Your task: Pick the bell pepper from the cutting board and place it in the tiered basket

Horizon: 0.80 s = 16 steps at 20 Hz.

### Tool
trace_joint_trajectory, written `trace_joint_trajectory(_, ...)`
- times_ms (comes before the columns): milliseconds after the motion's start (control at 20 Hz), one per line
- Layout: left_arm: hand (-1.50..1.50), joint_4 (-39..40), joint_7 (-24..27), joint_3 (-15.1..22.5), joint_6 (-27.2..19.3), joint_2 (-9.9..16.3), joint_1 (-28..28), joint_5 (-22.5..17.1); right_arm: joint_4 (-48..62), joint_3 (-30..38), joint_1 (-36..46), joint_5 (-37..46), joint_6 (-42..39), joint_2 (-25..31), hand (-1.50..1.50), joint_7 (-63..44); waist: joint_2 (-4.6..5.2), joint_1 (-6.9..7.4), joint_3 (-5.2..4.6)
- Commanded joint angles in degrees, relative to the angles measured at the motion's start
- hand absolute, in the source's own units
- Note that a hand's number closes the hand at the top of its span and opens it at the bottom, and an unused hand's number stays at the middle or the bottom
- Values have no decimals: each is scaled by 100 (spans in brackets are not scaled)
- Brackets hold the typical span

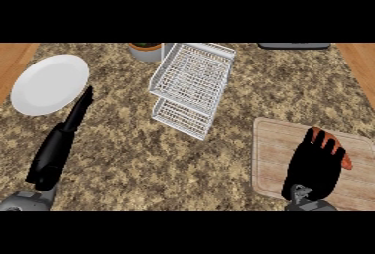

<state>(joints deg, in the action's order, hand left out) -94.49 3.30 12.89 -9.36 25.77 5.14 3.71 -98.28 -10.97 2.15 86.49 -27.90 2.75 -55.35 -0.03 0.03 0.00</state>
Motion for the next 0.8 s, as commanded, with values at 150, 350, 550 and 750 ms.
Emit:
trace_joint_trajectory(150, 0, -107, -118, -178, 152, -364, -78, 442, 25, 182, -71, 83, 166, -59, -150, -160, -1, -3, 1)
trace_joint_trajectory(350, 0, 70, -48, -441, 429, -489, 89, 411, 655, 560, 49, -65, 738, 47, -150, 184, 3, -2, 1)
trace_joint_trajectory(550, 0, 381, 124, -788, 740, -384, 243, 332, 1415, 570, 233, -3, 1101, -58, -150, 247, 6, 0, 1)
trace_joint_trajectory(750, 0, 446, 276, -502, 362, -709, 208, 704, 803, 746, 158, -614, 1170, 123, 150, 1020, 2, -43, 0)
